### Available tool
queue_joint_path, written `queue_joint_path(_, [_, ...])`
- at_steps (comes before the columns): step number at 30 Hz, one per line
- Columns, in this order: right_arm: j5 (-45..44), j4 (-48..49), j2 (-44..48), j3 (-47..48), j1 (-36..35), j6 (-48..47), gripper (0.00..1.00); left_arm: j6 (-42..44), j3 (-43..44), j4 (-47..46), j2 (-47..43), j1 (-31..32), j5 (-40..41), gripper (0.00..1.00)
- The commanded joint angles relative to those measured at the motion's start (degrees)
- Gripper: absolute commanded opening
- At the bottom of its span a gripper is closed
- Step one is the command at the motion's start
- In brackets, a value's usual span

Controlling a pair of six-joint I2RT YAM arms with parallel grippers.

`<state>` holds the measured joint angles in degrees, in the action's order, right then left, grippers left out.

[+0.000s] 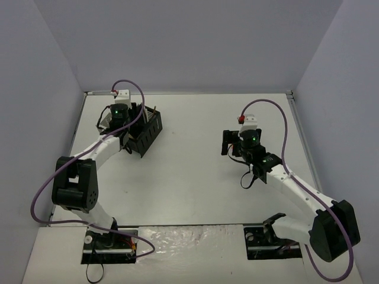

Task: Organize the makeup

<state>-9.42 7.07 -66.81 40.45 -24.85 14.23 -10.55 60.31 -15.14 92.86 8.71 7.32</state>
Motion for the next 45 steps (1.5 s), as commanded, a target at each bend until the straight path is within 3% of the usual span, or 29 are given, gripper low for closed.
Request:
queue_joint_path(1, [0.18, -1.79, -3.41, 3.54, 6.31, 2.11, 0.99, -0.18, 6.46, 1.78, -7.68, -0.27, 1.24, 0.66])
queue_joint_path(6, [4.69, -3.34, -11.05, 6.26, 12.92, 2.33, 0.99, -3.14, 13.84, 14.44, -13.51, -0.36, 0.57, 0.9])
queue_joint_path(8, [7.18, -3.48, -14.64, 7.62, 14.55, 1.94, 0.99, -3.91, 16.73, 20.75, -15.33, -0.36, -0.61, 0.96])
queue_joint_path(13, [8.81, -3.56, -23.16, 10.71, 15.98, -0.27, 1.0, -5.17, 18.04, 30.69, -21.49, -0.35, -6.66, 0.97])
queue_joint_path(20, [13.16, -3.97, -29.17, 12.29, 16.32, -2.71, 1.0, -4.95, 10.8, 32.26, -29.51, -0.35, -10.91, 0.97])
queue_joint_path(28, [15.3, -5.1, -29.91, 11.16, 14.64, -2.39, 0.98, -5.31, 10.7, 33.16, -29.04, -0.36, -13.52, 0.97])
queue_joint_path(31, [13.77, -6.34, -30.31, 11.49, 14.22, -2.19, 0.93, -5.71, 10.7, 33.16, -28.88, -0.36, -14.26, 0.97])
queue_joint_path(35, [9.48, -9.87, -30.54, 12.1, 12.59, -1.63, 0.77, -6.01, 10.25, 33.24, -28.77, -0.36, -14.3, 0.97])
queue_joint_path(45, [6.0, -12.34, -32.23, 11.23, 11.14, -0.87, 0.55, -7.12, 10.35, 33.16, -27.83, -0.36, -16.28, 0.97])
